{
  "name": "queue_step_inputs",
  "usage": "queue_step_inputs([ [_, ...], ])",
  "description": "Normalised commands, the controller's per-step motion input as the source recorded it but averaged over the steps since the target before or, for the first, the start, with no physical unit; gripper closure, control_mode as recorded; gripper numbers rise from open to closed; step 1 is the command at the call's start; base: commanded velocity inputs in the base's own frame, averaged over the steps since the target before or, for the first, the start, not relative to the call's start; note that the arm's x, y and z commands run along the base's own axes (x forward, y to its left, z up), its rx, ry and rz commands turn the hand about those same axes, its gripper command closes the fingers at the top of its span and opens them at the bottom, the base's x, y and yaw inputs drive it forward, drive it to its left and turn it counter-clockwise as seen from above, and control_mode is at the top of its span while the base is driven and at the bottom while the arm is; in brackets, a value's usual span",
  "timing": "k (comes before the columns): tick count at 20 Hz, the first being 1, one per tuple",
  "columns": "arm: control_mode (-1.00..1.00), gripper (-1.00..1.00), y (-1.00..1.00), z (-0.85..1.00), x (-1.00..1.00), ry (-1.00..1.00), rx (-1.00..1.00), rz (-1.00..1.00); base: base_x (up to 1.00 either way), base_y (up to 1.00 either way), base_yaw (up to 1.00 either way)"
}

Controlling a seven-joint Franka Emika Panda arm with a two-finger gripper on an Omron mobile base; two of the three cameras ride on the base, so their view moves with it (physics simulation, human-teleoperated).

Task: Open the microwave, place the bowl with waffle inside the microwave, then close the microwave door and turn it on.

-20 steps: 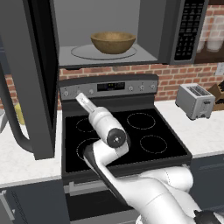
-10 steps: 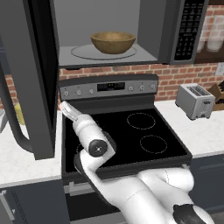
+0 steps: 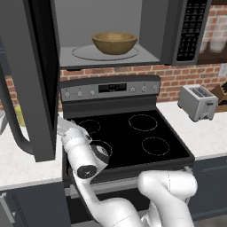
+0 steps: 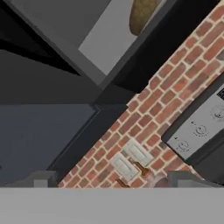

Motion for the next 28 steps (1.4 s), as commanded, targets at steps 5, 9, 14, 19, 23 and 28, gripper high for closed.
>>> queue_step_inputs([
  [5, -1.0, -1.0, 0.48, 0.22, -0.28, -0.19, 0.0, 0.0, 0.0, 0.0, 0.0],
  [9, -1.0, -1.0, 0.38, 0.53, -0.24, -0.16, 0.0, 0.0, 0.0, 0.0, 0.0],
  [14, -1.0, -1.0, 0.35, 0.56, -0.23, -0.16, 0.0, -0.01, 0.0, 0.0, 0.0],
  [19, -1.0, -1.0, 0.29, 0.32, -0.23, -0.15, 0.0, -0.06, 0.0, 0.0, 0.0],
  [23, -1.0, -1.0, 0.06, 0.1, -0.18, -0.15, 0.0, -0.2, 0.0, 0.0, 0.0],
  [28, -1.0, -1.0, 0.17, 0.0, -0.23, -0.16, 0.0, -0.26, 0.0, 0.0, 0.0],
])
